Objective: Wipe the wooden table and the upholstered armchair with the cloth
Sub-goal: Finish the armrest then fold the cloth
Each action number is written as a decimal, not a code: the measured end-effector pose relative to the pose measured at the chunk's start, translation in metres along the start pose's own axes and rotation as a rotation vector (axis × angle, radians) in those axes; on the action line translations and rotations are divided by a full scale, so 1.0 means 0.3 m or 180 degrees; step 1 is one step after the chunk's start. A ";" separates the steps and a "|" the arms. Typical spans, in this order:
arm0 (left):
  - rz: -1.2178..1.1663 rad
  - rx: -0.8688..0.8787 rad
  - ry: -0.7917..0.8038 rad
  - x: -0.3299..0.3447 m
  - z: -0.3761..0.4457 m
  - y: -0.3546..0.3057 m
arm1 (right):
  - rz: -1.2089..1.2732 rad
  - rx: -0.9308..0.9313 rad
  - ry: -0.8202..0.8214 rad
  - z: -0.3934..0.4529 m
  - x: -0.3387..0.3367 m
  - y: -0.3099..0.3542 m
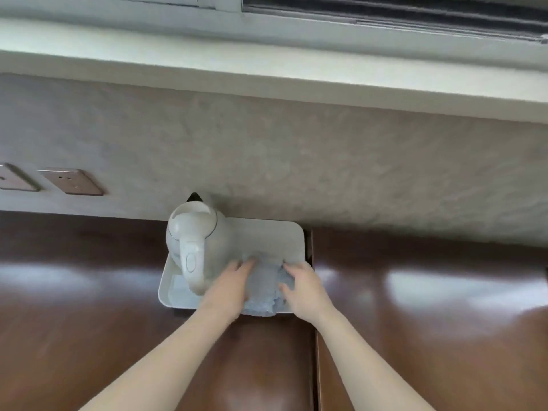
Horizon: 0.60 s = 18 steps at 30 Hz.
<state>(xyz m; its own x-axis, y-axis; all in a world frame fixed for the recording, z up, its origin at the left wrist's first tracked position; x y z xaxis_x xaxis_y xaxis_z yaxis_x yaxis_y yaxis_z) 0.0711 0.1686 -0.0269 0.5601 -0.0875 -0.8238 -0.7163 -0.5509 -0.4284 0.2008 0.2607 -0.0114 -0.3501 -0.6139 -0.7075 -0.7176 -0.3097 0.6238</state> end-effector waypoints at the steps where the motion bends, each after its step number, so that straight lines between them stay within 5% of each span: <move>1: 0.0086 -0.0041 0.0016 0.015 0.044 0.006 | -0.0056 0.0023 0.0033 0.037 0.015 -0.004; 10: 0.0802 0.0222 0.0193 0.128 0.210 0.029 | -0.0732 -0.0597 0.0162 0.162 0.144 -0.008; 18: 0.1020 0.0012 0.0705 0.174 0.314 0.044 | -0.1642 -0.0161 0.0760 0.290 0.234 -0.102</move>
<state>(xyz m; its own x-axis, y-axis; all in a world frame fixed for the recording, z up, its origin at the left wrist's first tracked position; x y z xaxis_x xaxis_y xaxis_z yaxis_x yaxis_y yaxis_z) 0.0516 0.2348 -0.1105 0.3837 -0.4319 -0.8162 -0.8708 -0.4634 -0.1641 0.1458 0.2904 -0.1091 0.1879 -0.5193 -0.8337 -0.7278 -0.6436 0.2369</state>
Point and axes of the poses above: each hand's wrist, its own z-axis towards the middle knuckle, its own x-axis out of the palm, y = z × x, the point moved 7 cm from there along z, towards the middle knuckle, and after that the axes turned 6 degrees about -y, right-handed, at the moved point
